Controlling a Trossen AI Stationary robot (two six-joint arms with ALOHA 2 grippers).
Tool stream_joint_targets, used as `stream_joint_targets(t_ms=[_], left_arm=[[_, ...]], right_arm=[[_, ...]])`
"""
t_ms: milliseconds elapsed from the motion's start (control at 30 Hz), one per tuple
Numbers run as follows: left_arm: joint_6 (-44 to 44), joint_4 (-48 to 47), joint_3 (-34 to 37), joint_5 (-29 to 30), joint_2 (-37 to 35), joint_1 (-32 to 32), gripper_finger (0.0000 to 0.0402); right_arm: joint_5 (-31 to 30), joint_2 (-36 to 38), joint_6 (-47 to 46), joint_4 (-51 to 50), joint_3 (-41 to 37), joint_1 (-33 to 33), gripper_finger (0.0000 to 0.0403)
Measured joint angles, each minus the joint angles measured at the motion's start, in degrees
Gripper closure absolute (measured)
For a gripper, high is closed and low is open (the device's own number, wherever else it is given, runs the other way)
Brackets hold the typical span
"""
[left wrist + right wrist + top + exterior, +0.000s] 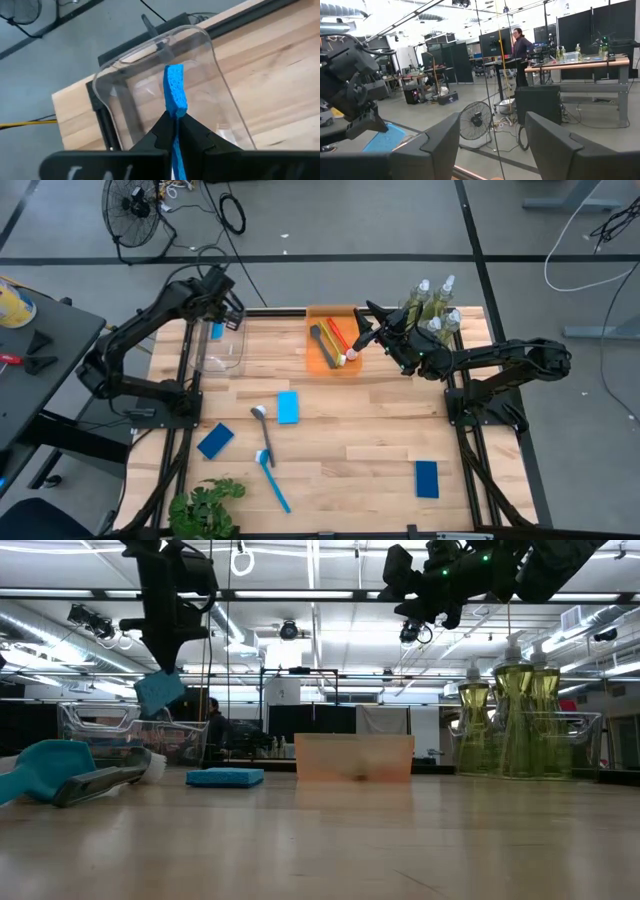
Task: Pick & Place Kitchen Sink Supplies
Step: Put the blue sponge into the left transparent bin
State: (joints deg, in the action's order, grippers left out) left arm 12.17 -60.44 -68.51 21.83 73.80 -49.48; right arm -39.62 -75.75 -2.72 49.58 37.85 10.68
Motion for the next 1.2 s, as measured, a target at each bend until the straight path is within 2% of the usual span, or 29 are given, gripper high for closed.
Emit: stream_joint_targets(t_ms=[167, 400, 633, 1200], left_arm=[[0.7, 0.0, 0.0, -1.1, 2.4, -0.4, 0.0394], [1.0, -1.1, 0.1, -5.1, 6.7, -1.9, 0.0380], [1.1, -1.5, 0.0, -5.7, 9.3, -2.5, 0.0390], [0.7, -2.5, 0.0, -7.2, 15.4, -2.5, 0.0382]], right_arm=[[0.0, 0.0, 0.0, 0.0, 0.0, 0.0, 0.0176], [0.1, 0.0, 0.0, 0.0, 0.0, 0.0, 0.0176], [0.2, 0.0, 0.0, -0.1, 0.0, 0.0, 0.0176], [1.7, 0.0, 0.0, -1.7, 0.0, 0.0, 0.0176]])
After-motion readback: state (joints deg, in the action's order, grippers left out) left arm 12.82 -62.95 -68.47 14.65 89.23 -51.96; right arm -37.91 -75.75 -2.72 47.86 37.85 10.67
